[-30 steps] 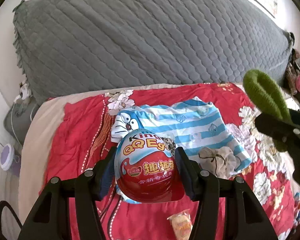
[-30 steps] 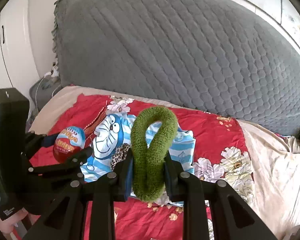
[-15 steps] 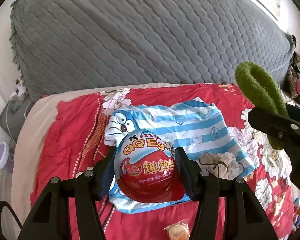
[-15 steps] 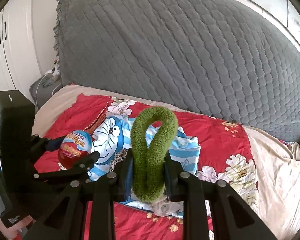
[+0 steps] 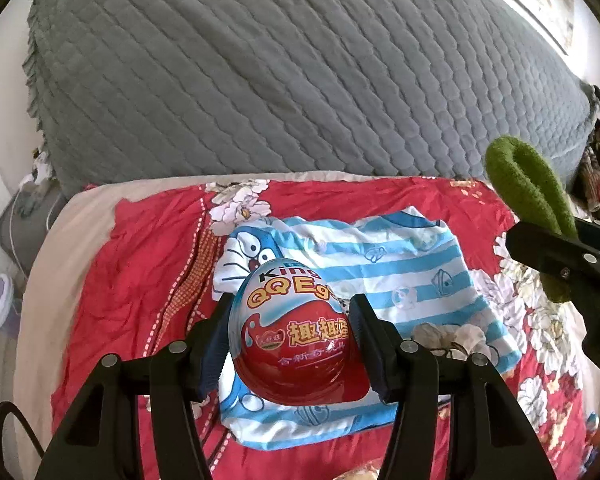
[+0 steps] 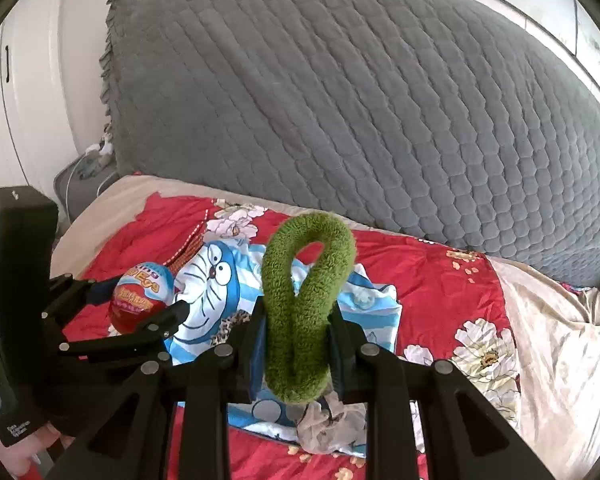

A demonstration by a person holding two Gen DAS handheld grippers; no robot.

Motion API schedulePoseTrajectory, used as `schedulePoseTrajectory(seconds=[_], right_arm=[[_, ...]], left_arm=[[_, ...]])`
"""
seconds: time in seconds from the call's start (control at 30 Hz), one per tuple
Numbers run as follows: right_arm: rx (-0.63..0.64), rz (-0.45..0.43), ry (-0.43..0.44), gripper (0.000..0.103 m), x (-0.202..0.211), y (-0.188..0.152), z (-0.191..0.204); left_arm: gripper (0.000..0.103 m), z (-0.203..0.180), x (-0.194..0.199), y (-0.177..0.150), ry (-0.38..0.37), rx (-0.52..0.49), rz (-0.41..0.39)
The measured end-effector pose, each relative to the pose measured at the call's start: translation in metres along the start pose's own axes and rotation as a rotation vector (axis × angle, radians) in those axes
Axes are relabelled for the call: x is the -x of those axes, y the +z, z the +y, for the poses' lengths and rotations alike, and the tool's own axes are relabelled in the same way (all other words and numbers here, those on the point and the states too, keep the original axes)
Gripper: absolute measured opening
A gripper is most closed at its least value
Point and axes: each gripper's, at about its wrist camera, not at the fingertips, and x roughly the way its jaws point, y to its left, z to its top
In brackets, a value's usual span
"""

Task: Organize objects
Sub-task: 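Lift the egg and hair tie and carry both over the striped shirt, then lower the egg beside the leopard scrunchie while the right tool lowers the hair tie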

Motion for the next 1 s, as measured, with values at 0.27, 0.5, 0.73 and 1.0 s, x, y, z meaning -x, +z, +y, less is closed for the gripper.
schedulePoseTrajectory(seconds=[0.27, 0.5, 0.73, 1.0], right_arm=[[0.010, -0.002, 0.010, 0.027, -0.009, 0.001, 0.002], [-0.001, 0.013, 0.013, 0.027, -0.020, 0.001, -0.001], [-0.016, 0.024, 0.011, 0.027, -0.033, 0.001, -0.008], [-0.022, 0.055, 0.012, 0.027, -0.052, -0.005, -0.015]], left_arm=[[0.059, -0.001, -0.012, -0.001, -0.009, 0.000, 0.015], [0.059, -0.004, -0.019, 0.000, -0.018, -0.002, 0.008], [0.059, -0.004, -0.031, 0.002, -0.024, 0.006, 0.011], [0.059, -0.007, -0.047, -0.004, -0.031, 0.003, 0.027]])
